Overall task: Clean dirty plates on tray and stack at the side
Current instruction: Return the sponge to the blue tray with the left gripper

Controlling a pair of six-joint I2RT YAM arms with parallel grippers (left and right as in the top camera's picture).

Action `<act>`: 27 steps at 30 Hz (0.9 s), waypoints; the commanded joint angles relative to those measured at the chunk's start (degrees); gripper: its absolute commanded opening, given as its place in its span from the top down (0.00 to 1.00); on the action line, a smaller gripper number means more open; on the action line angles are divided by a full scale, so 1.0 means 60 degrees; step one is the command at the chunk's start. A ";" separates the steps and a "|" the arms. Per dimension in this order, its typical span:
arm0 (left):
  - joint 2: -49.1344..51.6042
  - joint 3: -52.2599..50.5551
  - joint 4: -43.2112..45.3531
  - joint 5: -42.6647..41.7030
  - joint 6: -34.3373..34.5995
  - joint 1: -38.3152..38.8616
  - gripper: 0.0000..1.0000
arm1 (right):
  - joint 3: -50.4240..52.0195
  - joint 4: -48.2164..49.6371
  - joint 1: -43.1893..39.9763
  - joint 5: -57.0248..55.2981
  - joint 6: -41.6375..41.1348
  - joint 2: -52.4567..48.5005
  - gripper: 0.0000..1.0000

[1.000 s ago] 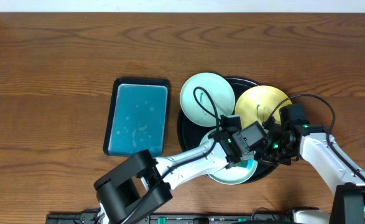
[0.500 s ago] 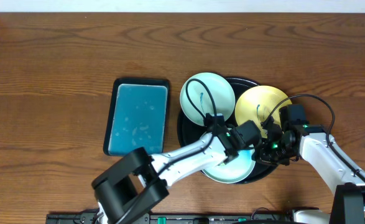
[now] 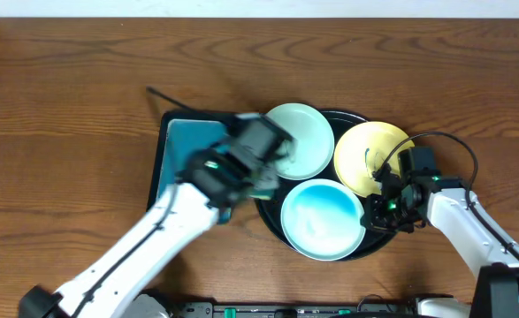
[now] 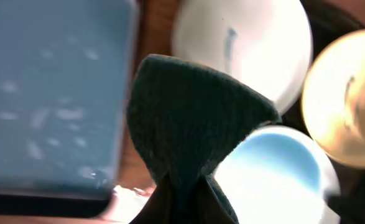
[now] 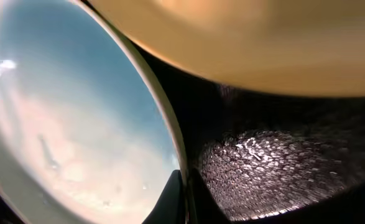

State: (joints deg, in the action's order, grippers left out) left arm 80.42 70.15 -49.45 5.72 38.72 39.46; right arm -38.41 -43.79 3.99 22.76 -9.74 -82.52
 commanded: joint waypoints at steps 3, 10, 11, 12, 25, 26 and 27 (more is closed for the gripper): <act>-0.0127 -0.0364 -0.0069 -0.1687 -0.2608 -0.2371 0.93 | -0.0914 -0.0350 0.0040 -0.0834 0.0211 0.1075 0.99; 0.0423 -0.0863 0.0430 -0.2324 -0.3934 -0.4430 0.93 | -0.1552 -0.0725 0.0091 -0.2036 0.0321 0.1738 0.99; 0.0535 -0.0980 0.0568 -0.2393 -0.3993 -0.4674 0.93 | -0.1694 -0.0823 0.0157 -0.2280 0.0317 0.1774 0.99; 0.0645 -0.1078 0.0670 -0.2422 -0.4029 -0.4870 0.93 | -0.1825 -0.0911 0.0237 -0.2535 0.0317 0.1781 0.99; 0.2437 -0.1523 0.1614 -0.3020 -0.5202 -0.6051 0.74 | -0.3424 -0.1668 0.2779 -0.7989 0.0317 0.1781 0.99; 0.2481 -0.1523 0.1614 -0.3024 -0.5198 -0.6047 0.64 | -0.3446 -0.1665 0.2987 -0.8309 0.0328 0.1781 0.99; 0.2532 -0.1523 0.1614 -0.3020 -0.5202 -0.6047 0.58 | -0.3461 -0.1665 0.3206 -0.8637 0.0390 0.1781 0.99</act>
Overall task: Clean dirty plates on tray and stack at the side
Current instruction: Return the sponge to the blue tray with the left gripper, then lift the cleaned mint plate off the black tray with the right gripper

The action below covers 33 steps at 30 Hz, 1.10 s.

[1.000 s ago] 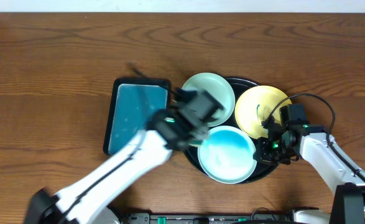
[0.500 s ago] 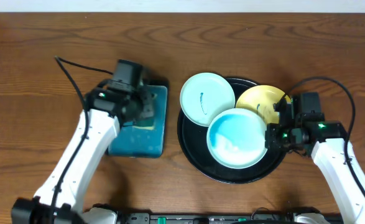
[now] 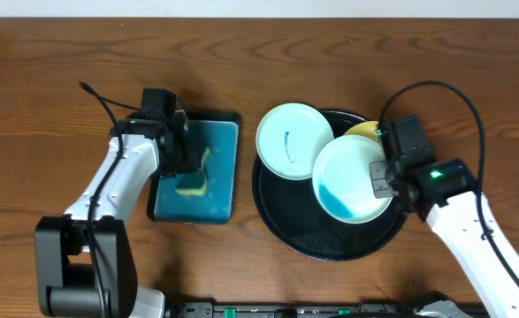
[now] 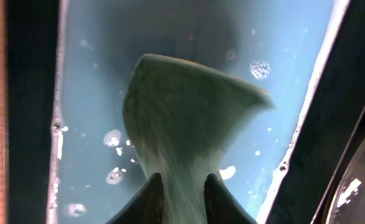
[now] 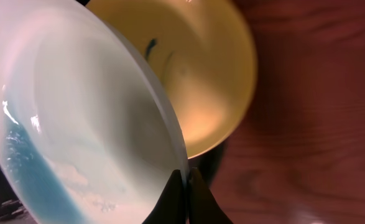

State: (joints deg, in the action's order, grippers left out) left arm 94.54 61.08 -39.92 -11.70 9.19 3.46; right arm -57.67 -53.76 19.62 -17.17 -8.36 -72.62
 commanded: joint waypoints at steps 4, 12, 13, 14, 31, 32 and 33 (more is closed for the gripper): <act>0.0251 -0.0011 0.0033 -0.0117 -0.0280 -0.0047 0.26 | -0.0251 0.0069 0.1628 -0.3515 0.0470 0.0127 0.99; 0.0251 -0.0011 0.0029 -0.0120 -0.0277 -0.0047 0.22 | -0.0251 0.0554 0.3034 -0.5297 0.0790 0.0127 0.99; 0.0251 -0.0011 0.0029 -0.0120 -0.0277 -0.0047 0.22 | -0.0251 0.0634 0.3093 -0.5366 0.0889 0.0127 0.99; 0.0251 -0.0011 0.0029 -0.0120 -0.0277 -0.0047 0.22 | -0.0251 0.0692 0.3126 -0.5395 0.0965 0.0127 0.99; 0.0251 -0.0011 0.0029 -0.0120 -0.0277 -0.0047 0.21 | -0.0251 0.1137 0.3140 -0.5380 0.1122 0.0127 0.99; 0.0251 -0.0011 0.0029 -0.0120 -0.0277 -0.0047 0.21 | -0.0251 0.1137 0.3140 -0.5380 0.1122 0.0127 0.99; 0.0251 -0.0011 0.0029 -0.0120 -0.0277 -0.0047 0.21 | -0.0251 0.1137 0.3140 -0.5380 0.1122 0.0127 0.99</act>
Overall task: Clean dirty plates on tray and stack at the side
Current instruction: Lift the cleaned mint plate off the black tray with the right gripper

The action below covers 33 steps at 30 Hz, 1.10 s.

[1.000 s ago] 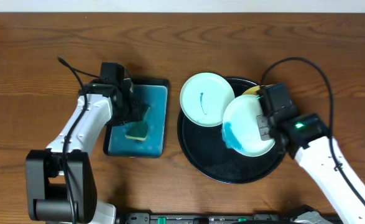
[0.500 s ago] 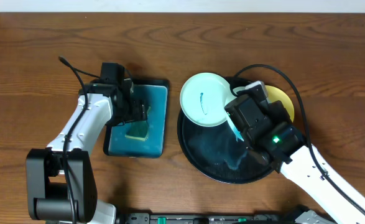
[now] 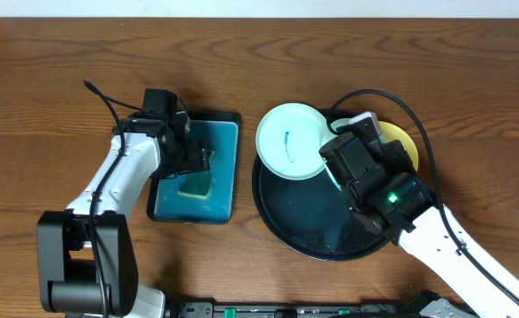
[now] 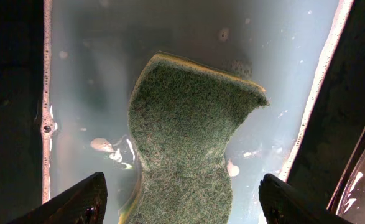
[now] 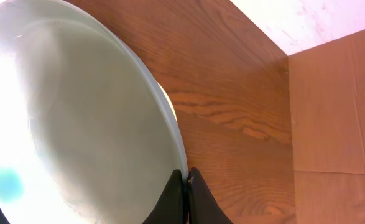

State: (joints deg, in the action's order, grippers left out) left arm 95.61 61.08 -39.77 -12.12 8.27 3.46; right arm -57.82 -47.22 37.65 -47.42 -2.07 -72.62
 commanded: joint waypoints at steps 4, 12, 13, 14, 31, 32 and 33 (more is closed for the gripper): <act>0.0073 -0.0011 0.0004 -0.0051 -0.0124 -0.0047 0.21 | -0.0226 0.0044 0.0135 -0.0339 0.0073 0.0127 0.99; 0.0073 -0.0011 0.0004 -0.0051 -0.0124 -0.0047 0.21 | -0.0226 0.0047 0.0135 -0.0339 0.0069 0.0127 0.99; 0.0073 -0.0011 0.0004 -0.0051 -0.0124 -0.0047 0.20 | -0.0226 0.0047 0.0135 -0.0335 0.0066 0.0127 0.99; 0.0073 -0.0011 0.0004 -0.0051 -0.0124 -0.0047 0.21 | -0.0226 0.0047 0.0135 -0.0339 0.0069 0.0127 0.99; 0.0073 -0.0011 0.0004 -0.0051 -0.0124 -0.0047 0.20 | -0.0226 0.0051 0.0135 -0.0470 0.0076 0.0127 0.99; 0.0073 -0.0011 0.0004 -0.0051 -0.0124 -0.0047 0.20 | -0.0226 0.0047 0.0135 -0.0601 0.0076 0.0127 0.99; 0.0073 -0.0011 0.0004 -0.0051 -0.0124 -0.0047 0.20 | -0.0226 0.0051 0.0135 -0.0776 0.0080 0.0127 0.99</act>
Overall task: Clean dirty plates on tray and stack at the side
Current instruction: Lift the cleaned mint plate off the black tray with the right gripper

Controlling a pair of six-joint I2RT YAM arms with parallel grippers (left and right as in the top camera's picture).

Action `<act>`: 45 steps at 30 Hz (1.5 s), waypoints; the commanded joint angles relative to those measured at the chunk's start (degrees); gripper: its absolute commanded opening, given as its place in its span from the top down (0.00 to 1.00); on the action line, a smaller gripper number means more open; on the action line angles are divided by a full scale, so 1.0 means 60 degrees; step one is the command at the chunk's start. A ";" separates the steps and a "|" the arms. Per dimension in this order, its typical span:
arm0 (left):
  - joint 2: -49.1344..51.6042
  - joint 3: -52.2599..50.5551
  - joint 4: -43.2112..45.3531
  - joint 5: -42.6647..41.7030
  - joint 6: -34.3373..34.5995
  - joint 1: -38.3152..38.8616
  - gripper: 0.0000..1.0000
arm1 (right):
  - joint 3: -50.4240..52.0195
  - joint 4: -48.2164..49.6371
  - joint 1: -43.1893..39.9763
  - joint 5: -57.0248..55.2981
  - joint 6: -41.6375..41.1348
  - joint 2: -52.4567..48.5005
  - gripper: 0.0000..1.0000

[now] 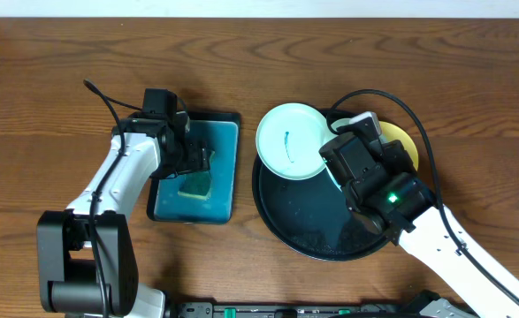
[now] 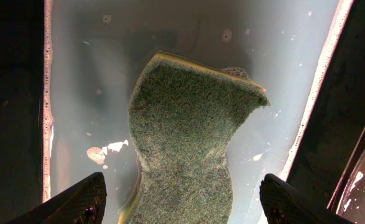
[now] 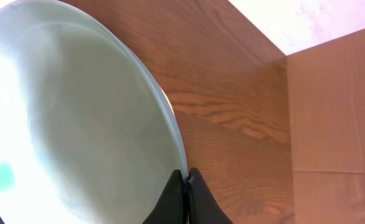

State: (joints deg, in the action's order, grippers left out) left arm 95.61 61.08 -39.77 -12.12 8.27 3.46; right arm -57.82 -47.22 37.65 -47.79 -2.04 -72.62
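A green scouring sponge (image 2: pixel 188 137) lies in the soapy water of the blue tub (image 1: pixel 224 168). My left gripper (image 2: pixel 185 205) stands open over it, one finger on each side, not touching. My right gripper (image 3: pixel 183 179) is shut on the rim of a light blue plate (image 3: pixel 76 124), held up on edge above the round black tray (image 1: pixel 294 221). In the overhead view my right arm hides most of that plate. A pale green plate (image 1: pixel 287 140) with a blue streak rests on the tray's upper left rim. A yellow plate (image 1: pixel 400 143) shows behind my right arm.
The tub sits left of the tray on the wooden table (image 1: pixel 56 79). Cables loop over the tray's back edge and off my left arm. In the right wrist view a brown board (image 3: pixel 337 124) stands at the table's end.
Both arms and the plates stand as they were. Only the foam flecks on the tub's water have drifted.
At first my left gripper held the sponge over the plates while my right was shut on the blue plate lying on the tray. Then the sponge was in the tub, still held, and the plate was tilted up. Later the left gripper stood open and the plate was on edge.
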 commanded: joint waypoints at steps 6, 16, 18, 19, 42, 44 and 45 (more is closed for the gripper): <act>0.0073 -0.0011 0.0004 -0.0051 -0.0124 -0.0047 0.20 | -0.0226 0.0051 0.0157 -0.1563 0.0576 0.0127 0.99; 0.0076 -0.0011 0.0656 -0.0047 -0.0124 -0.0047 0.20 | -0.0226 0.0248 0.0681 -0.2342 0.1727 0.0127 0.99; 0.0076 -0.0011 0.0652 -0.0051 -0.0124 -0.0047 0.20 | -0.0226 0.0270 0.0874 -0.2539 0.1727 0.0127 0.99; 0.0076 -0.0011 0.0641 -0.0051 -0.0124 -0.0047 0.20 | -0.0226 0.0273 0.0962 -0.2616 0.1752 0.0127 0.99; 0.0076 -0.0011 0.0933 -0.0051 -0.0124 -0.0047 0.20 | -0.0226 0.1020 0.2867 -0.4499 0.2280 0.0131 0.99; 0.0076 -0.0011 0.1053 -0.0051 -0.0124 -0.0047 0.20 | -0.0226 0.1082 0.2867 -0.4510 0.2284 0.0131 0.99; 0.0076 -0.0011 0.1082 -0.0055 -0.0124 -0.0047 0.20 | -0.0226 0.1111 0.2867 -0.4550 0.2280 0.0131 0.99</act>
State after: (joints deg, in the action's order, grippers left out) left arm 95.64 61.10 -33.78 -12.12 8.25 3.46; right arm -57.91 -40.97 54.22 -72.07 11.16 -72.62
